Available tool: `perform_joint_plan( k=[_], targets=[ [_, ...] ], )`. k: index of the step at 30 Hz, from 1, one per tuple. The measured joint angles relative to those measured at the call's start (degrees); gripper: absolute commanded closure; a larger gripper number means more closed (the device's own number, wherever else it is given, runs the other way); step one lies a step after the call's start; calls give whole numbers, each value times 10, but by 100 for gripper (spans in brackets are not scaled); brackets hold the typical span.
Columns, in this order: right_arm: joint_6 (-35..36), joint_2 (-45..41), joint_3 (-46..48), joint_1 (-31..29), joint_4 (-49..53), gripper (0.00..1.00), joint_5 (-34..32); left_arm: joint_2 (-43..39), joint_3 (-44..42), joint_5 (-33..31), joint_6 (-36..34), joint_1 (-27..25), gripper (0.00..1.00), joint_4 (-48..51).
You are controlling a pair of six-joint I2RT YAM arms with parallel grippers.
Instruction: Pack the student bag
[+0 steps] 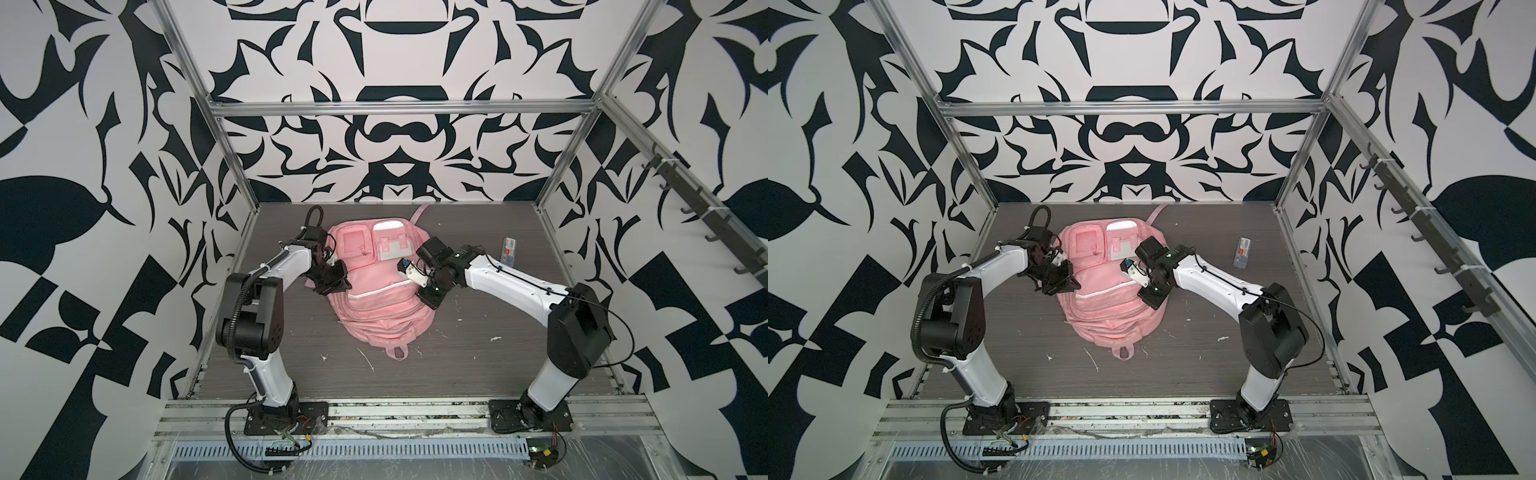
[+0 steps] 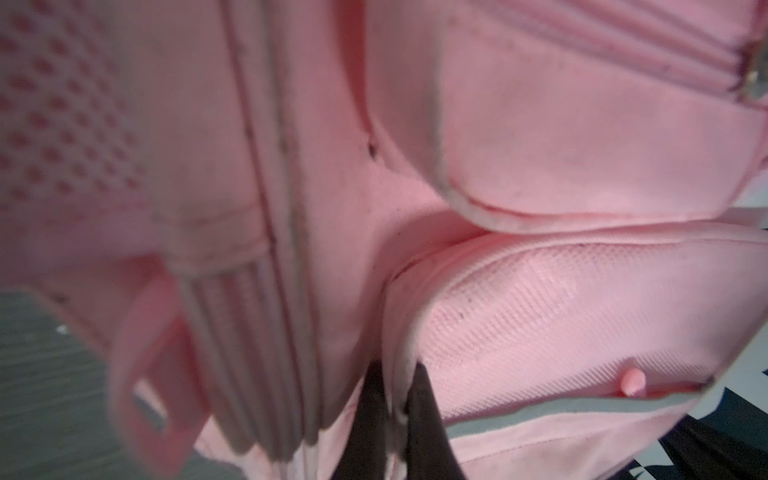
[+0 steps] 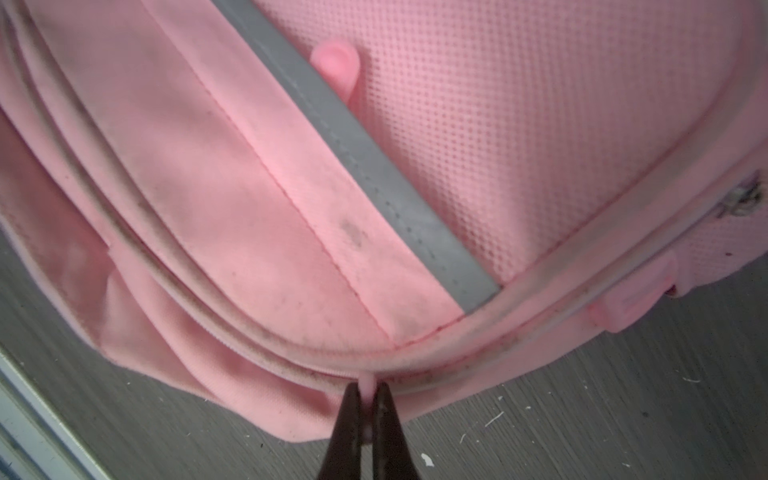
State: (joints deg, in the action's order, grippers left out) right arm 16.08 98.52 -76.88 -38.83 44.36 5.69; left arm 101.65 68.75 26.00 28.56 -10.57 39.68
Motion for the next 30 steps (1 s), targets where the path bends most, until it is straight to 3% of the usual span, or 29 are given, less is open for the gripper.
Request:
perform_joint_plan(
  k=[11, 17, 30],
  targets=[
    [42, -37, 22, -39, 7, 100, -63, -31, -72, 78, 186, 19, 100, -119],
    [37, -69, 32, -58, -5, 100, -73, -40, -73, 90, 241, 16, 100, -148],
    [-40, 22, -27, -101, -34, 100, -58, -92, -120, 76, 347, -27, 100, -242]
  ],
)
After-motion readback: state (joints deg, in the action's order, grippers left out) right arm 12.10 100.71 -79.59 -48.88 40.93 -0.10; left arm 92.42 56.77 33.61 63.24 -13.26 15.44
